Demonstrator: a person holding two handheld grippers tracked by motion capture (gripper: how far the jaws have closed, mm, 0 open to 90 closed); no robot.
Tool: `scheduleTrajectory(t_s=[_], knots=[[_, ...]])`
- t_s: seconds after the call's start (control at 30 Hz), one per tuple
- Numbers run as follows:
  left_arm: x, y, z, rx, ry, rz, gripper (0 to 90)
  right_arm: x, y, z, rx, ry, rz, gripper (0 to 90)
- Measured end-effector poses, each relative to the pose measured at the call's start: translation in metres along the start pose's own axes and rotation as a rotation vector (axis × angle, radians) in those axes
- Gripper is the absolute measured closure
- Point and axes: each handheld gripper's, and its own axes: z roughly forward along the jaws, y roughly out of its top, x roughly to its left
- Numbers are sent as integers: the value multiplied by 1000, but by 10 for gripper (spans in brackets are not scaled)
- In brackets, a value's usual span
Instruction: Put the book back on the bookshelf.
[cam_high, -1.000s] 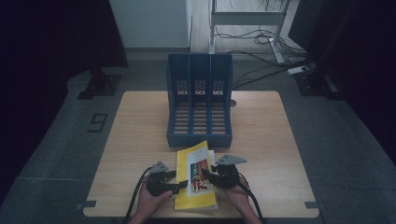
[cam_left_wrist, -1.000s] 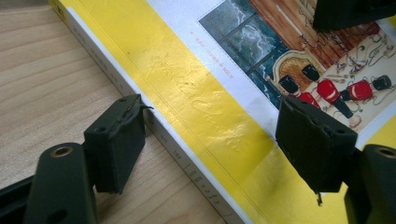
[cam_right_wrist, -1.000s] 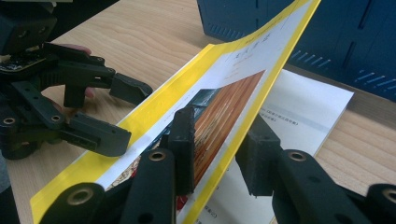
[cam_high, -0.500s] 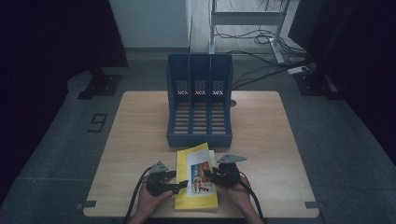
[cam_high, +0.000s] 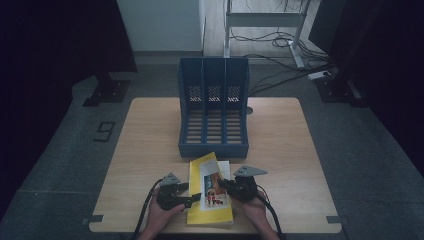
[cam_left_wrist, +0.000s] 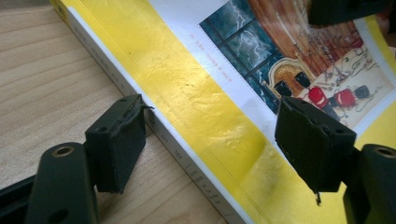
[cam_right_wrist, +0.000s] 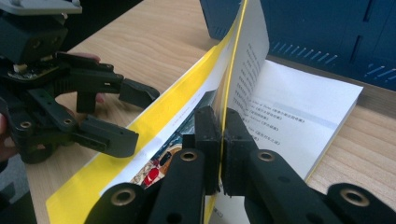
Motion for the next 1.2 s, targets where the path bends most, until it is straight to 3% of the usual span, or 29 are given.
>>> scheduleTrajectory(t_s=[0.33,0.73,0.83,1.0,1.2], knots=[[0,0,0,-2,-1,-7,251,6,3,-4,-26,-11,-2,876],[2,3,3,-14,3,-44,235,10,3,-5,-46,-18,-9,879],[3,4,4,-25,-5,-69,218,10,4,-6,-53,-13,-14,882],[8,8,5,-35,-34,-167,209,11,3,-6,-53,-14,-22,882],[9,9,6,-43,-29,-181,218,11,3,-6,-53,-14,-31,882]])
